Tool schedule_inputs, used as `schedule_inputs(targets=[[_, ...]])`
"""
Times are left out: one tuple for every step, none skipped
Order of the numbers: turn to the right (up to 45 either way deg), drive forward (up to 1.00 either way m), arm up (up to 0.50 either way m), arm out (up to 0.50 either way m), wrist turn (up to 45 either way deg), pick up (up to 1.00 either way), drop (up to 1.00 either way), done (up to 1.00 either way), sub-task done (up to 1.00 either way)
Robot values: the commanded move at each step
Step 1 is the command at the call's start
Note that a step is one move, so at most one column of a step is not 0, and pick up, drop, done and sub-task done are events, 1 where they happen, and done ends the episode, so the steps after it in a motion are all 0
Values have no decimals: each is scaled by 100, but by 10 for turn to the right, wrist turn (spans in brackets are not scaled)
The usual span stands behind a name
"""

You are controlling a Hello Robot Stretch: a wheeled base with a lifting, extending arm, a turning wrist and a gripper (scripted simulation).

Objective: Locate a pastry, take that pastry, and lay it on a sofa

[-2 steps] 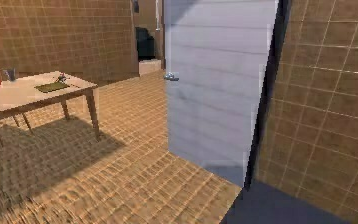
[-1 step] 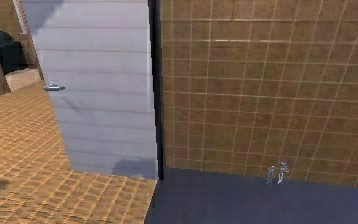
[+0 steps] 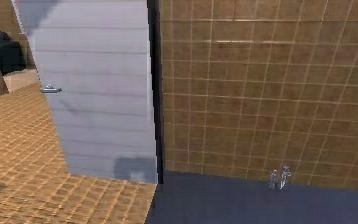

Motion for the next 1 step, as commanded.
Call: schedule_inputs(targets=[[-450,0,0,0,0,0,0,0,0]])
